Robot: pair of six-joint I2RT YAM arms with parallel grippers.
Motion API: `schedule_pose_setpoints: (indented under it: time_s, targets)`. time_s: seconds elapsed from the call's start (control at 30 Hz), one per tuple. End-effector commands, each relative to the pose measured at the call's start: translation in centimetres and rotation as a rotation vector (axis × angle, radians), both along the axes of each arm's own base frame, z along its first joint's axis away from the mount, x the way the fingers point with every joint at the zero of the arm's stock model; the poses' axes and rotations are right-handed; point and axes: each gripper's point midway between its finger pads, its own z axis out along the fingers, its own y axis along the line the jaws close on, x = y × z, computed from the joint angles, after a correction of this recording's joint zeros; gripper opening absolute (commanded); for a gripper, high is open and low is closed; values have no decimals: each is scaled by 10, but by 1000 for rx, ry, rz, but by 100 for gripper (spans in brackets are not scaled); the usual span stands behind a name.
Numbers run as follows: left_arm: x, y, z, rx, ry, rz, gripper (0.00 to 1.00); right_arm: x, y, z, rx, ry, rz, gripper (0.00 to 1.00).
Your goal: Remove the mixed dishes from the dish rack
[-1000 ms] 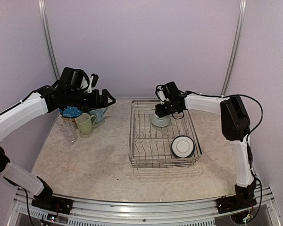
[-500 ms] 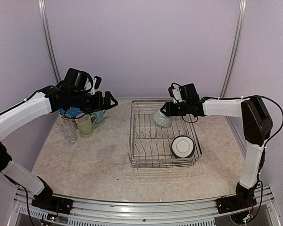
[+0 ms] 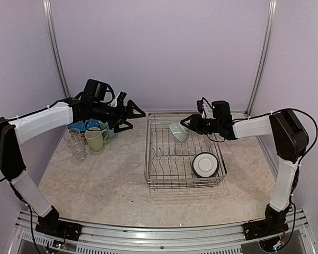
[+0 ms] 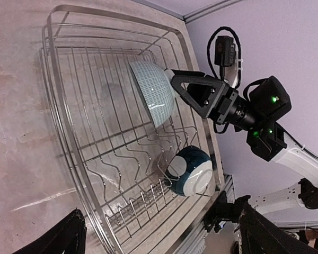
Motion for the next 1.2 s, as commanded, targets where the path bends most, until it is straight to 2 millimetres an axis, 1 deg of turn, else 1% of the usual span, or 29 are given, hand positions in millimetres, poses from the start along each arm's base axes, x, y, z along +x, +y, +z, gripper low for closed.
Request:
schedule_pose_setpoints:
  time_s: [0.0, 0.03, 0.1, 0.13, 0.2, 0.27, 0.33, 0.43, 0.47, 0.53, 0.57, 0.67, 0.77, 0.9, 1.03, 1.17]
  targets:
    - [-6, -37, 25, -232, 88, -153, 95, -10, 11, 55, 153, -98, 59, 1]
    - [-5, -41, 27, -259, 102, -168, 95, -12, 12, 58, 167, -99, 66, 1]
    - [-1, -50, 23, -308, 144, -189, 94, -16, 14, 62, 199, -98, 83, 1]
    - [0, -54, 24, -338, 158, -203, 93, -18, 16, 69, 225, -116, 96, 1]
    - [4, -63, 24, -393, 178, -232, 91, -23, 16, 74, 256, -118, 111, 1]
    - [10, -70, 17, -430, 211, -242, 90, -27, 15, 77, 269, -122, 115, 1]
    - [18, -77, 6, -456, 256, -239, 89, -31, 14, 82, 281, -129, 119, 1]
    - [25, -86, 2, -500, 282, -255, 88, -37, 15, 85, 296, -132, 134, 0]
    - [28, -91, -4, -512, 299, -264, 88, -40, 16, 84, 299, -130, 142, 0]
    - [30, -99, -2, -549, 308, -294, 86, -46, 17, 87, 307, -143, 158, 0]
    - [32, -102, -7, -566, 326, -309, 85, -48, 17, 87, 307, -147, 160, 0]
    - [33, -112, -3, -621, 329, -348, 83, -54, 17, 86, 304, -150, 168, 0]
    - [34, -124, -15, -626, 371, -360, 83, -59, 20, 86, 306, -155, 181, 0]
    - [32, -137, -22, -630, 398, -373, 82, -62, 23, 85, 300, -154, 189, 0]
    - [29, -145, -19, -654, 404, -394, 73, -65, 27, 82, 298, -150, 197, 0]
    - [28, -148, -20, -662, 414, -396, 59, -67, 28, 83, 304, -159, 200, 0]
